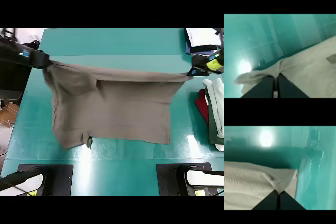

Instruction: Fold the shirts.

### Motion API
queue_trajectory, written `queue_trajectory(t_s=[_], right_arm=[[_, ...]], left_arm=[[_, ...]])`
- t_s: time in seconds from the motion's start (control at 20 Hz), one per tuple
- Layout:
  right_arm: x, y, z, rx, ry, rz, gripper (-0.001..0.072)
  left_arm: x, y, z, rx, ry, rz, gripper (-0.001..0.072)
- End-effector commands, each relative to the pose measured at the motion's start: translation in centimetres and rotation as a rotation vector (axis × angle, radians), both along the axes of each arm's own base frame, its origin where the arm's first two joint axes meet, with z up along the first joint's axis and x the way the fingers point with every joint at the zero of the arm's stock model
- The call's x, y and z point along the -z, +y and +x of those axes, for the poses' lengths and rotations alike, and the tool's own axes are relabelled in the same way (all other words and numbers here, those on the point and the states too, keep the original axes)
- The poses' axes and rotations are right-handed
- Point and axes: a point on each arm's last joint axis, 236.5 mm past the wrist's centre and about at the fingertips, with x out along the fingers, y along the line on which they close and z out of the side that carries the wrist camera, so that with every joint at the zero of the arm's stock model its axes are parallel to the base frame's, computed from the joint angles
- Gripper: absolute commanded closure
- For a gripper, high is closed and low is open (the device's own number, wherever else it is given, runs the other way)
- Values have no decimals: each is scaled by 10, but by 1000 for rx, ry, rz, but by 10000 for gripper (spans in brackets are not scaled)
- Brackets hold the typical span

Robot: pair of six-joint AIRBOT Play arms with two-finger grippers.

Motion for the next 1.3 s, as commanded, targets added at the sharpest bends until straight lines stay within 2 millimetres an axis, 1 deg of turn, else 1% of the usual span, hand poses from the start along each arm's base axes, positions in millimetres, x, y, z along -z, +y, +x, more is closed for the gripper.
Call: queue_trajectory(t_s=[0.0, 0.15, 0.25, 0.4, 0.5, 0.6, 0.75, 0.8, 0.9, 1.0, 1.1, 1.15, 1.25], right_arm=[[16, -8, 46, 31, -128, -15, 694], [18, -9, 67, 19, -194, -34, 694], [27, -3, 72, 2, -191, -40, 694], [46, 16, 68, -64, -133, -40, 694], [60, 32, 62, -115, -83, -38, 694], [73, 44, 52, -157, -22, -50, 694], [95, 43, 31, -202, 69, -130, 694], [106, 44, 24, -207, 96, -132, 694], [123, 45, 14, -206, 133, -124, 694], [136, 47, 5, -207, 166, -109, 694], [141, 47, -1, -210, 191, -107, 694], [142, 47, -2, -209, 191, -107, 694], [142, 47, 1, -207, 182, -107, 693]], left_arm=[[40, 4, 50, -18, -36, 23, 674], [59, 6, 68, -1, -52, 49, 674], [70, 9, 77, -4, -56, 66, 674], [83, 25, 87, -3, -72, 162, 674], [95, 36, 85, 2, -37, 200, 674], [110, 46, 70, 12, 44, 211, 675], [134, 67, 44, 8, 179, 216, 675], [141, 75, 34, -1, 227, 211, 675], [157, 84, 13, -5, 324, 195, 675], [174, 83, -12, 21, 429, 175, 675], [187, 72, -35, 62, 519, 140, 675], [190, 67, -43, 102, 539, 126, 674], [192, 59, -44, 114, 538, 95, 674]])
